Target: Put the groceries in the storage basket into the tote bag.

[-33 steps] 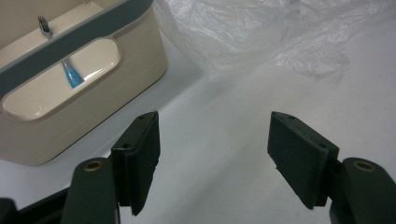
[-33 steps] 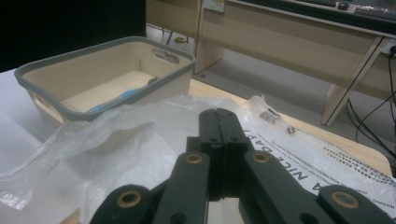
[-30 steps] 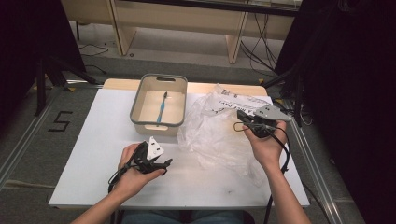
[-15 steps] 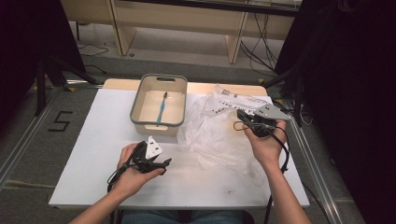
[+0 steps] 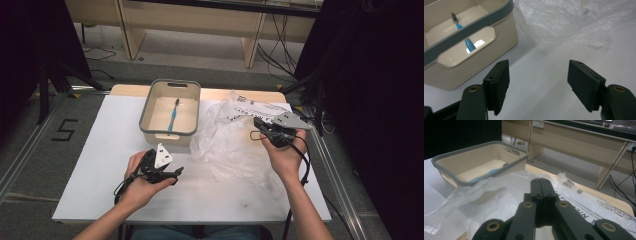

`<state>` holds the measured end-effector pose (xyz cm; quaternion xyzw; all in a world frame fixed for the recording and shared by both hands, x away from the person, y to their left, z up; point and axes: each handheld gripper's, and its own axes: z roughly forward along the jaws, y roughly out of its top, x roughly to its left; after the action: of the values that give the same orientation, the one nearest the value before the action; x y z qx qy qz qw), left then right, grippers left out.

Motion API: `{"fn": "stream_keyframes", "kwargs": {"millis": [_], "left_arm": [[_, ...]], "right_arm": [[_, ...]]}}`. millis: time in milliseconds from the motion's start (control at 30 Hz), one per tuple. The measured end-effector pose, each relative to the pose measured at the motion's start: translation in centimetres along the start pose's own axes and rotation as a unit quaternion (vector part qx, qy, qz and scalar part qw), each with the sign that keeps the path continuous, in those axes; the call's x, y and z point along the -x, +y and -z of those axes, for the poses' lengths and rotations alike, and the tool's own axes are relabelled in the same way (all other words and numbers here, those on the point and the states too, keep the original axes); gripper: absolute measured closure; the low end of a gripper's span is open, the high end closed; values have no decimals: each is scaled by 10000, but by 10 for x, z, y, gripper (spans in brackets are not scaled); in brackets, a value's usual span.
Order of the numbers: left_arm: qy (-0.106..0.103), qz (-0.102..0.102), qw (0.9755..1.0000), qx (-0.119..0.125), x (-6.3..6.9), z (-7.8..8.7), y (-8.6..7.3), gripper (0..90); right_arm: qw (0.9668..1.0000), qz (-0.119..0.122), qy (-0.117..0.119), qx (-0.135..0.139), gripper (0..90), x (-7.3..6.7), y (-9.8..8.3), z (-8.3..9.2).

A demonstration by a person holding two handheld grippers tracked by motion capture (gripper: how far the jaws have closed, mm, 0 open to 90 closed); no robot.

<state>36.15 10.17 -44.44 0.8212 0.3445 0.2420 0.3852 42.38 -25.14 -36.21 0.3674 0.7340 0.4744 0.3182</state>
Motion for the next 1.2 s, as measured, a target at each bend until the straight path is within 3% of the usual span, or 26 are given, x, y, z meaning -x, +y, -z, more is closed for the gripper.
{"fn": "stream_keyframes", "kwargs": {"millis": [100,300,767,1000,1200], "left_arm": [[-89,149,9998,59,-3,2,3,340],[-2,196,9997,158,-12,6,11,341],[-64,524,9978,407,-43,11,46,317],[-20,471,9985,263,-55,4,65,304],[165,542,9983,165,-71,-8,84,303]], "right_arm": [[10000,12,6,15,900,-1,0,1],[10000,12,23,5,900,-1,1,0],[10000,3,44,-62,900,-3,-3,-3],[10000,-11,26,-24,900,-1,-2,-2],[10000,-29,39,-10,900,-2,-1,-1]]}}
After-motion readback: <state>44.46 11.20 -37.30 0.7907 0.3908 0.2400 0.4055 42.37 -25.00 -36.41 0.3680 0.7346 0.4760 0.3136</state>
